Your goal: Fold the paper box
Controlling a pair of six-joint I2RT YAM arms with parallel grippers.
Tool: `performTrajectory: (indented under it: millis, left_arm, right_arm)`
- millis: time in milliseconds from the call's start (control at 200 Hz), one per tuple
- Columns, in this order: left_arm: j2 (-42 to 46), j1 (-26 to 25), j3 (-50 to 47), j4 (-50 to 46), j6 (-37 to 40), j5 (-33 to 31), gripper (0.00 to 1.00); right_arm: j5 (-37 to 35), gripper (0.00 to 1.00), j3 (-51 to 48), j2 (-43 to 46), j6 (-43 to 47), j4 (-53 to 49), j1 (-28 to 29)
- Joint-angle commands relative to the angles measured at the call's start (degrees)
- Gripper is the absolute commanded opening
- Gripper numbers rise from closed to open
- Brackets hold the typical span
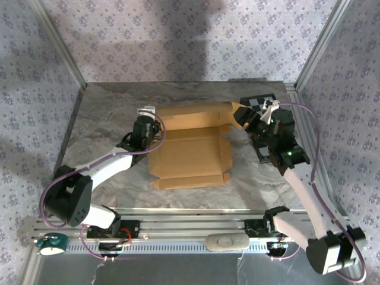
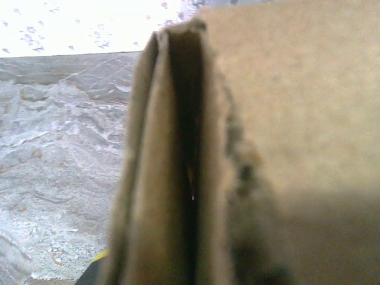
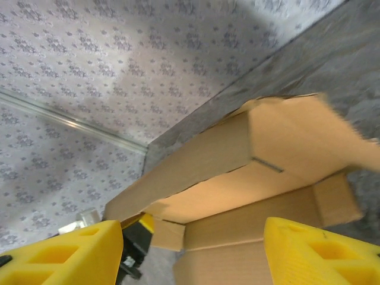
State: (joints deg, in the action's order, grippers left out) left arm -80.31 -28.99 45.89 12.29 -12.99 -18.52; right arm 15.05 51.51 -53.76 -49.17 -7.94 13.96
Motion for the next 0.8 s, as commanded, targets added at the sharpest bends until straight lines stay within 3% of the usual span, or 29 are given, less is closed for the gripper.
performTrajectory:
  millis: [0, 65, 300, 590, 795]
  left_arm:
    - [1.88, 0.76, 3.92, -5.94, 3.05, 9.27, 0.00]
    - [2.75, 0.86, 2.51, -4.75, 2.89, 7.50, 0.00]
    - [1.68, -0.42, -3.16, 2.11, 2.78, 2.47, 0.00]
    - [1.11, -2.68, -2.75, 2.73, 5.38, -1.59, 0.00]
    - [0.69, -3.85, -1.68, 2.18, 5.26, -4.76, 0.00]
  right_arm:
    - [-6.65, 0.65, -0.26, 3.97, 6.12, -5.70, -0.20]
    - [-6.55, 0.65, -0.03, 4.12, 5.39, -6.79, -0.52]
    - [-8.02, 0.47, 0.72, 1.56, -3.14, -6.31, 2.62]
    - [-13.03, 0.52, 15.22, -13.57, -2.22, -19.34, 8.86]
    - [-24.91, 0.56, 24.80, -19.96, -0.75, -33.24, 15.18]
